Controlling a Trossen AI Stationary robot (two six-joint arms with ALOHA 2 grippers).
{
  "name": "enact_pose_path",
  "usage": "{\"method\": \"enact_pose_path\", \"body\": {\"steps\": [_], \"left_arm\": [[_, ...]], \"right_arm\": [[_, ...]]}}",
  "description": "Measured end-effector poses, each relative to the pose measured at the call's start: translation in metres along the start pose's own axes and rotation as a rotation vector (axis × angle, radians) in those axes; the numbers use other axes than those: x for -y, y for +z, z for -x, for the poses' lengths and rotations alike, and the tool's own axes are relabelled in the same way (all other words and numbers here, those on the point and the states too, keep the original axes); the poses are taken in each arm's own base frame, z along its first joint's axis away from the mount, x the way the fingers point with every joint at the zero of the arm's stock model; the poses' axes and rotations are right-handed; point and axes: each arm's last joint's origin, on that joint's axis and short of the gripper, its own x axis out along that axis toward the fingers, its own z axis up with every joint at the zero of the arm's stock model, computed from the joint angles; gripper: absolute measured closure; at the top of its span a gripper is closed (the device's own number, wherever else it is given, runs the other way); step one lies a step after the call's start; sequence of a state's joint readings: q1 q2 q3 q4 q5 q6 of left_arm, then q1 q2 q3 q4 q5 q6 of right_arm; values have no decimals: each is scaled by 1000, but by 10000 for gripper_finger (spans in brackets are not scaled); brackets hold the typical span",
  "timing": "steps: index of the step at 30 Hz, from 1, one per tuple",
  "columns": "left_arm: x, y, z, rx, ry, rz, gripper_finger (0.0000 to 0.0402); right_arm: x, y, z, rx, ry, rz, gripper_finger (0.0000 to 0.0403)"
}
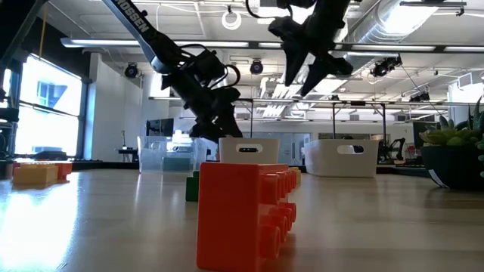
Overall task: Sort & place blocks by color
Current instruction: Put the yellow game piece into the left white bin, then put the orange game piece into the right white bin
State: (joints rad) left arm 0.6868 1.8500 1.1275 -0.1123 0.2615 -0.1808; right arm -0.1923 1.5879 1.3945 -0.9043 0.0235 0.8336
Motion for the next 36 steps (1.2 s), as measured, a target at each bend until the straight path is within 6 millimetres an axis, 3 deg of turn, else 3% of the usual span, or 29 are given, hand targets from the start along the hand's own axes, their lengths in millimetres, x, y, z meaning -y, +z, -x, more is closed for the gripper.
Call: {"method": "enact_pose_path", "body": {"steps": [8,19,26,36], "left_arm": [[6,7,20,13,-71,-56,170],[23,-5,81,-161,-44,-102,172],[46,-19,123,-260,-46,-95,171],[86,-41,170,-326,-88,-13,172]], "right_arm": [[-29,-14,2,64,134,127,224],[-58,-27,8,162,281,337,224],[-69,-31,11,272,290,422,224],[-74,-35,13,258,351,521,223]]}}
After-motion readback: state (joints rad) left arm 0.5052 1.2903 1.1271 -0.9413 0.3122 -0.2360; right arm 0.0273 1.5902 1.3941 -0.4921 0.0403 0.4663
